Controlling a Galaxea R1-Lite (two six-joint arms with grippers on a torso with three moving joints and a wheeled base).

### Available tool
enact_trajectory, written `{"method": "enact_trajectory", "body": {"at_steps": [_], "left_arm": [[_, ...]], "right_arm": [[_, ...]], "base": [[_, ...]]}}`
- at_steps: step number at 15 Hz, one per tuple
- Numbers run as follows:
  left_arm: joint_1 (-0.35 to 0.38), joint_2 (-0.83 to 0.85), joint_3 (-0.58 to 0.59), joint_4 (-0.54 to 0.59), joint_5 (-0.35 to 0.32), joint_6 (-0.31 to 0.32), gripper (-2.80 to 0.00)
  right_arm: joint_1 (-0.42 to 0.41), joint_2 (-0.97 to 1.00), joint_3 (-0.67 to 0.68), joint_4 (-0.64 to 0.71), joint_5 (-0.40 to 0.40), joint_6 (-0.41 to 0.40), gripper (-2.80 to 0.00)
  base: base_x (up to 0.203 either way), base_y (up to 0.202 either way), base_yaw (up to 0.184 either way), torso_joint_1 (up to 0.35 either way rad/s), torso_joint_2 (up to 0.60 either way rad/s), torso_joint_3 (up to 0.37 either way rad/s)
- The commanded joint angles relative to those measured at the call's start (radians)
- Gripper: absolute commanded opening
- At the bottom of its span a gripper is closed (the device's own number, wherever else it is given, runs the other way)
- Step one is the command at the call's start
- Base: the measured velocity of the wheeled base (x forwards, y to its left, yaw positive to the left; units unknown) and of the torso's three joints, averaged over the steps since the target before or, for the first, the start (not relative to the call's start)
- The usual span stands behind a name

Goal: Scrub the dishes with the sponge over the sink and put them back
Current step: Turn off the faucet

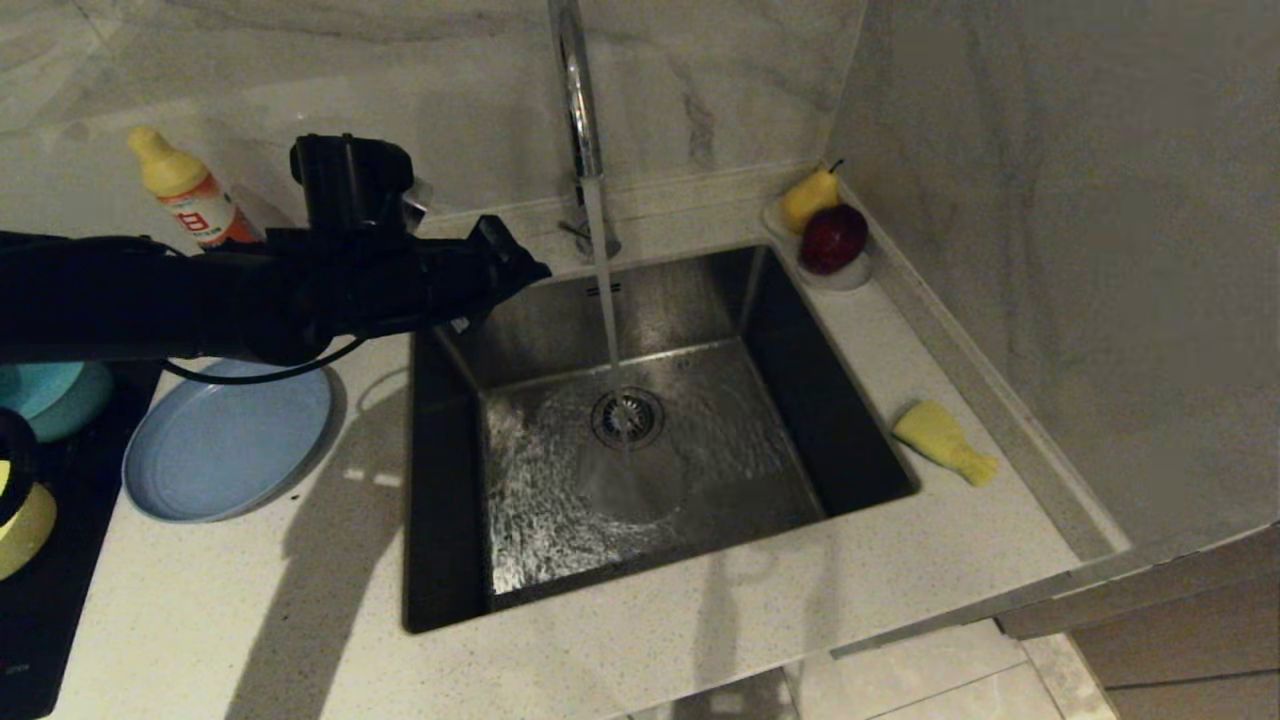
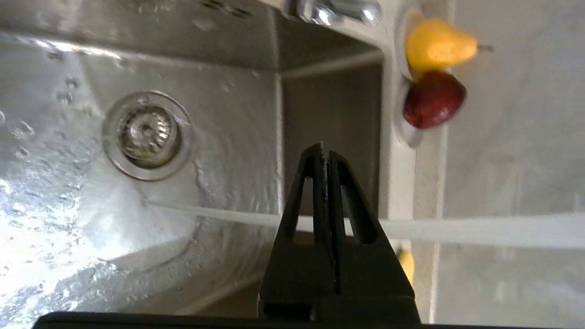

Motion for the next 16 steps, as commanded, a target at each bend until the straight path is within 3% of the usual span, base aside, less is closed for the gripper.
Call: {"method": "enact_trajectory", "body": {"at_steps": [1,16], "left_arm": [[0.0,0.01,-0.004,-0.004,-0.022,-0.002,-2.8],[0.0,0.143,-0.175,-0.06,-0.019,0.002,-2.8]], "right_arm": [[-0.001,0.001,0.0,0.0,0.001,0.0,-2.8],[0.0,0.001,0.0,0.0,0.001,0.0,-2.8]], "base": [[0.0,0.0,0.0,0.0,0.0,0.0],[0.0,0.0,0.0,0.0,0.0,0.0]]}}
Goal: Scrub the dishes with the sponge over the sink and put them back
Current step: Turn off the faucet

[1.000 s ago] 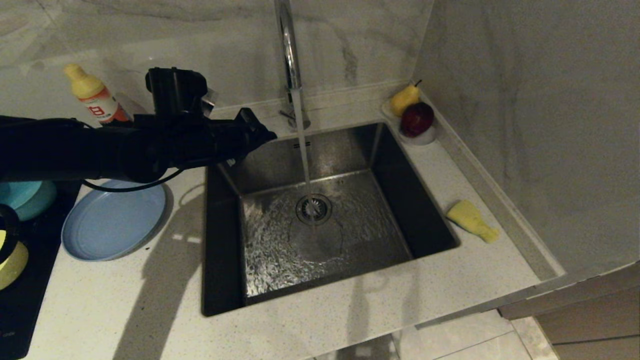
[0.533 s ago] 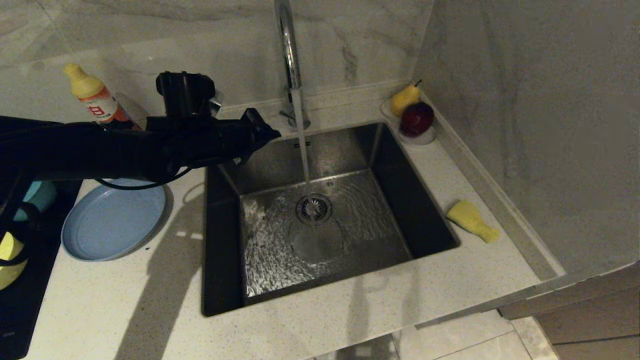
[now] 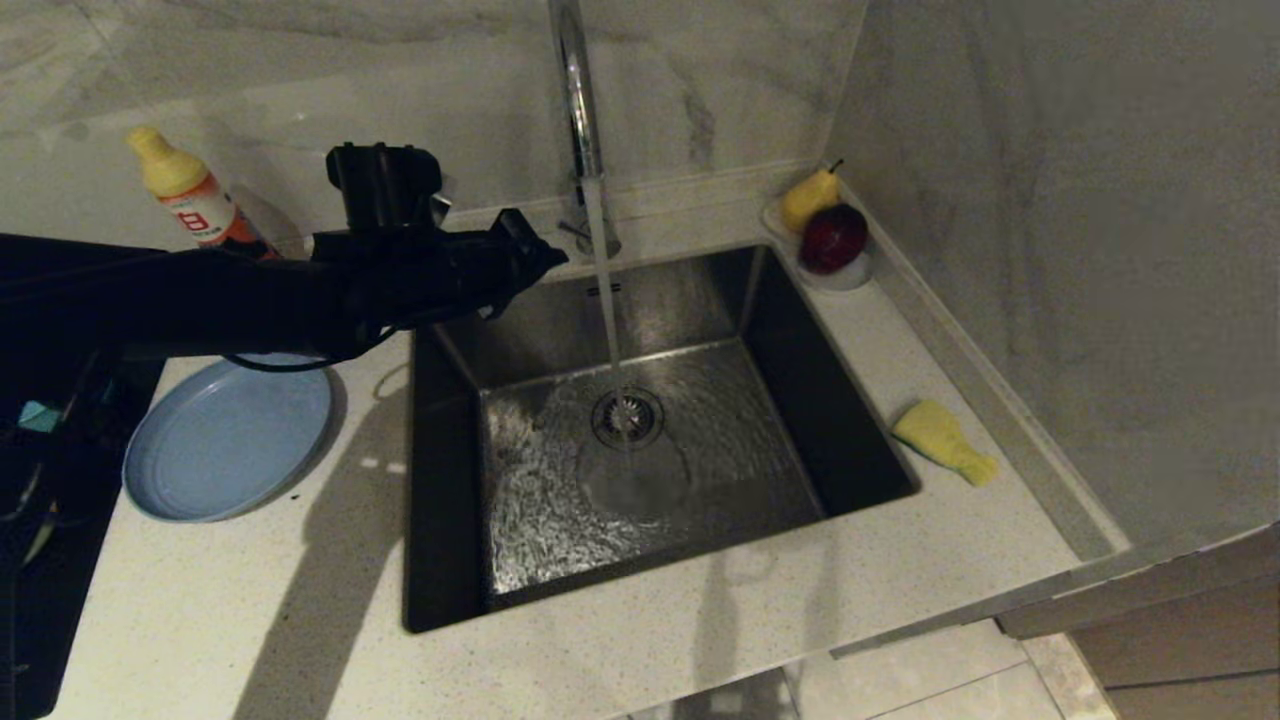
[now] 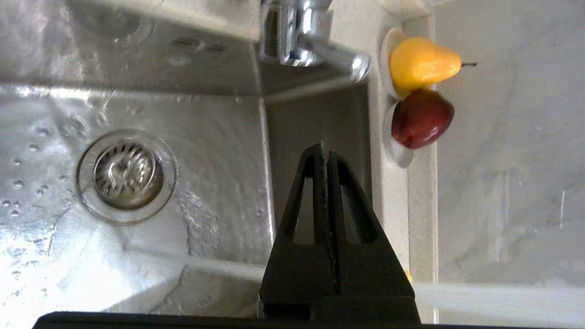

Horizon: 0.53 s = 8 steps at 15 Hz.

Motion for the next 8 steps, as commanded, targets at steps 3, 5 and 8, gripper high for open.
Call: {"method": "enact_trajectory", "body": {"at_steps": [3,5,8], "left_arm": [[0.001,0.041,-0.072,-0.002,0.001,-0.002,-2.8],[0.001,0.055,-0.106,0.0,0.001,-0.002,-2.8],[0.001,0.083,-0.132,0.0,0.002,-0.001,-2.8]], "right_arm": [[0.0,0.001,0.0,0.0,0.001,-0.001,-2.8],[0.0,0.001,0.0,0.0,0.001,-0.001,-2.8],[0.0,0.001,0.0,0.0,0.001,-0.001,-2.8]], "base": [[0.0,0.0,0.0,0.0,0.0,0.0],[0.0,0.0,0.0,0.0,0.0,0.0],[0.0,0.0,0.0,0.0,0.0,0.0]]}}
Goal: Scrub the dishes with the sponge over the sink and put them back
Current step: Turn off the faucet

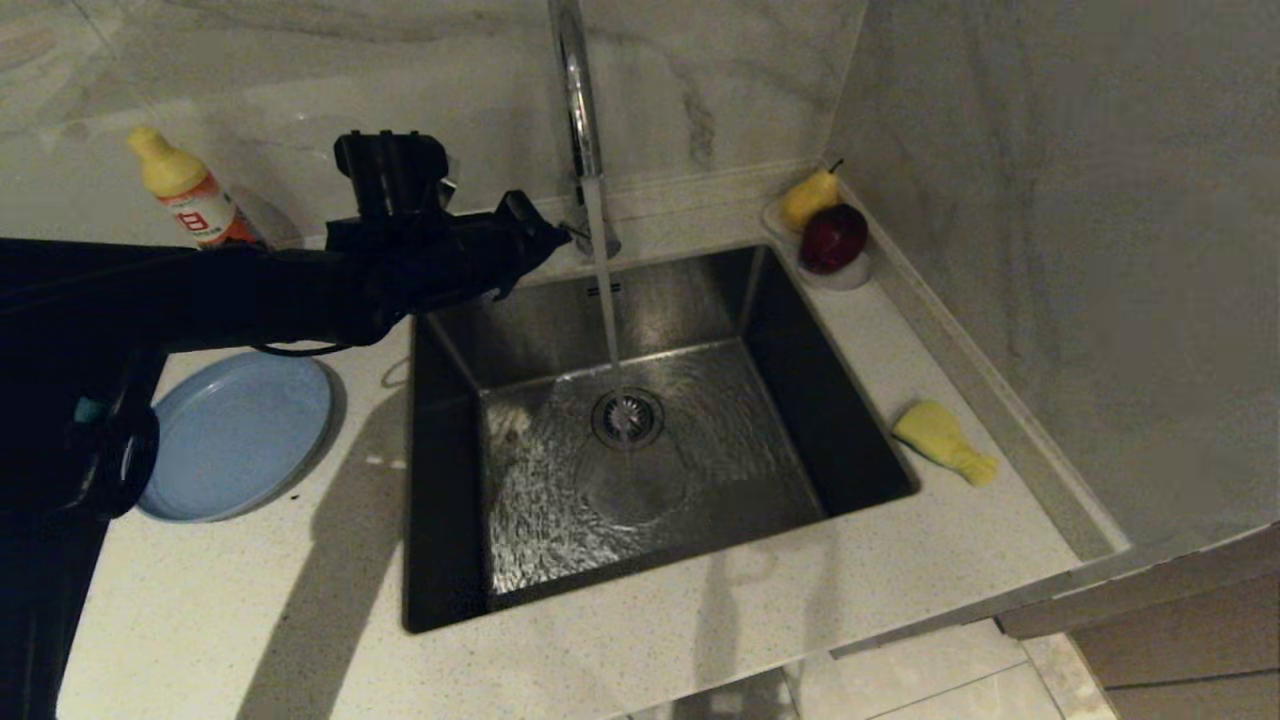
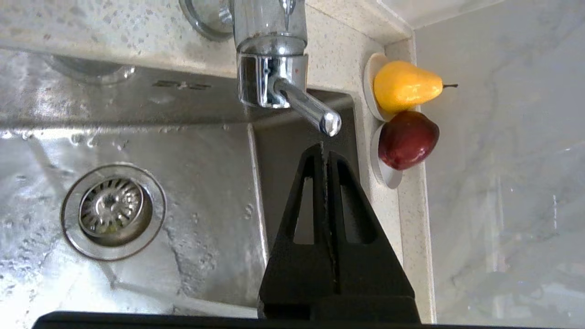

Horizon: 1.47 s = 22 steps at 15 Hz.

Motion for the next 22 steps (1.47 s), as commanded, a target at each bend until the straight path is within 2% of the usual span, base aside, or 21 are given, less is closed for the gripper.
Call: {"method": "enact_trajectory", "body": {"at_steps": [1,10,14,22], "left_arm": [[0.0,0.027,-0.013,-0.003,0.0,-0.003,-2.8],[0.005,0.054,-0.036,-0.07,0.007,0.0,-2.8],[0.012,0.068,-0.036,-0.115,0.007,0.031,-2.8],[0.038,0.067,-0.04,-0.14,0.007,0.045,-2.8]], "right_arm": [[0.0,0.001,0.0,0.0,0.001,-0.001,-2.8],[0.0,0.001,0.0,0.0,0.001,-0.001,-2.8],[-0.001,0.001,0.0,0.0,0.001,-0.001,-2.8],[0.0,0.001,0.0,0.0,0.001,-0.001,-2.8]], "base": [[0.0,0.0,0.0,0.0,0.0,0.0],[0.0,0.0,0.0,0.0,0.0,0.0],[0.0,0.0,0.0,0.0,0.0,0.0],[0.0,0.0,0.0,0.0,0.0,0.0]]}}
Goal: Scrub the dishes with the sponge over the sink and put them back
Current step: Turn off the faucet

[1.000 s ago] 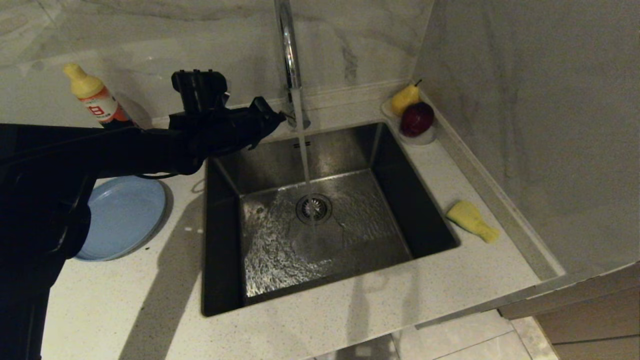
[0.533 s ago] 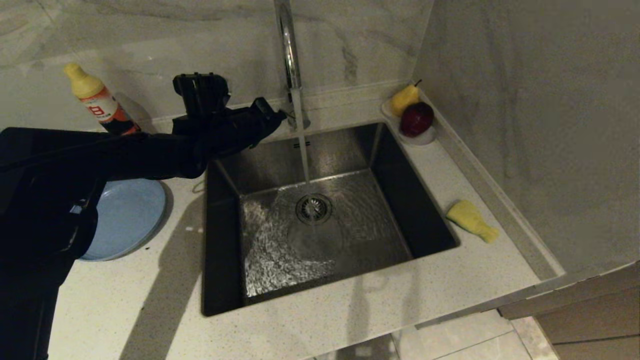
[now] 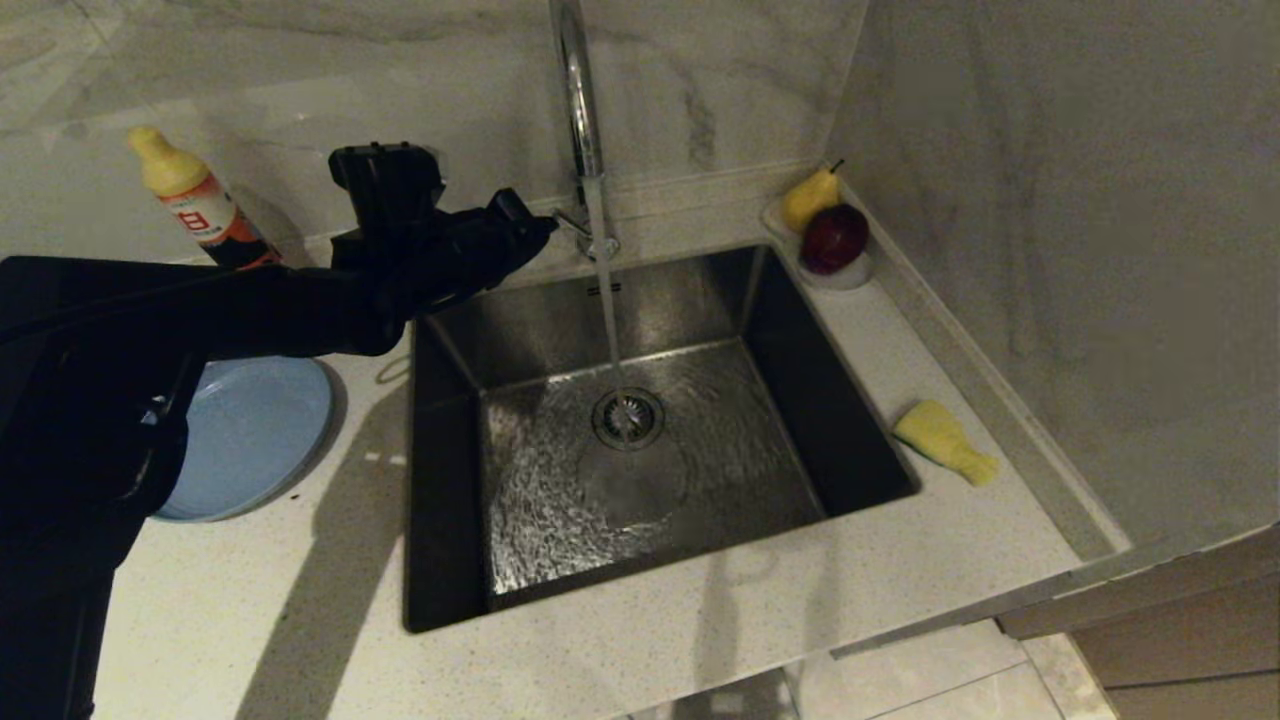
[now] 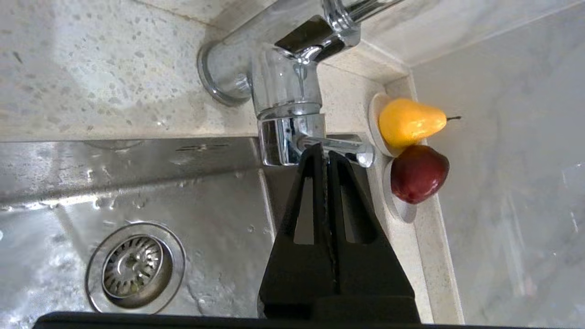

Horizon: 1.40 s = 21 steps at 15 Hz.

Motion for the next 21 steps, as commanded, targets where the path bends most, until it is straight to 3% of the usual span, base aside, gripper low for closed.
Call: {"method": "enact_trajectory", "body": {"at_steps": [1,9,15,21], "left_arm": [[0.005,-0.001,-0.001,-0.001,-0.002,-0.002,-2.8],[0.01,0.004,0.0,-0.021,-0.008,0.023,-2.8],[0.012,-0.03,0.075,0.0,-0.01,0.06,-2.8],[0.01,-0.058,0.093,0.003,-0.019,0.055,-2.8]], "right_arm": [[0.0,0.001,0.0,0.0,0.001,-0.001,-2.8],[0.0,0.001,0.0,0.0,0.001,-0.001,-2.8],[0.0,0.001,0.0,0.0,0.001,-0.001,-2.8],[0.0,0.001,0.0,0.0,0.001,-0.001,-2.8]], "base": [[0.0,0.0,0.0,0.0,0.0,0.0],[0.0,0.0,0.0,0.0,0.0,0.0],[0.0,0.0,0.0,0.0,0.0,0.0],[0.0,0.0,0.0,0.0,0.0,0.0]]}}
